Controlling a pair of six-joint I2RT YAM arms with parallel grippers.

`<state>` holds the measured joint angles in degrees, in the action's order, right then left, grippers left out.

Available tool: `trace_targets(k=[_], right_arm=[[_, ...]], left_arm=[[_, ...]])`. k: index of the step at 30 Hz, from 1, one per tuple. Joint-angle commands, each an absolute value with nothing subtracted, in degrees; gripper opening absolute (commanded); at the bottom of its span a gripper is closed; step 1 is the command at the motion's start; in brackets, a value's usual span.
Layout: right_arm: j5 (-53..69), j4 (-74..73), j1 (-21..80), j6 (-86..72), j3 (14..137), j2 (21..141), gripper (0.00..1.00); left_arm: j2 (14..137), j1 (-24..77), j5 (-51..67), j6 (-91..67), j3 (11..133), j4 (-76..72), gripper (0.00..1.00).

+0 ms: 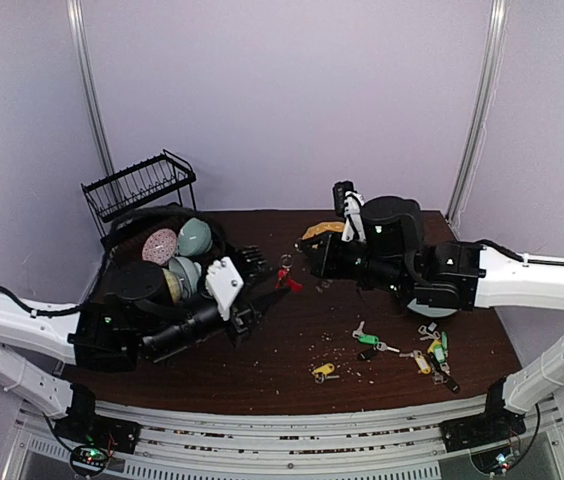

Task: Put the keys on the keyring

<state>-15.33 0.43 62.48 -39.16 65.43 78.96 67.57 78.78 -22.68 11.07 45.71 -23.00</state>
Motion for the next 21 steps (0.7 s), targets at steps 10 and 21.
trace_targets(k=[10, 21], right_arm=[[-17.0, 5.4, 63.3, -54.2, 63.0, 78.0, 0.00], [-17.4, 6.5, 64.9, -55.7, 63.3, 76.0, 0.00]], left_arm=[[84.2, 77.1, -36.3, 34.4, 45.7, -54.7, 0.29], [84.4, 72.5, -28.3, 31.5, 49.6, -39.8, 0.37]])
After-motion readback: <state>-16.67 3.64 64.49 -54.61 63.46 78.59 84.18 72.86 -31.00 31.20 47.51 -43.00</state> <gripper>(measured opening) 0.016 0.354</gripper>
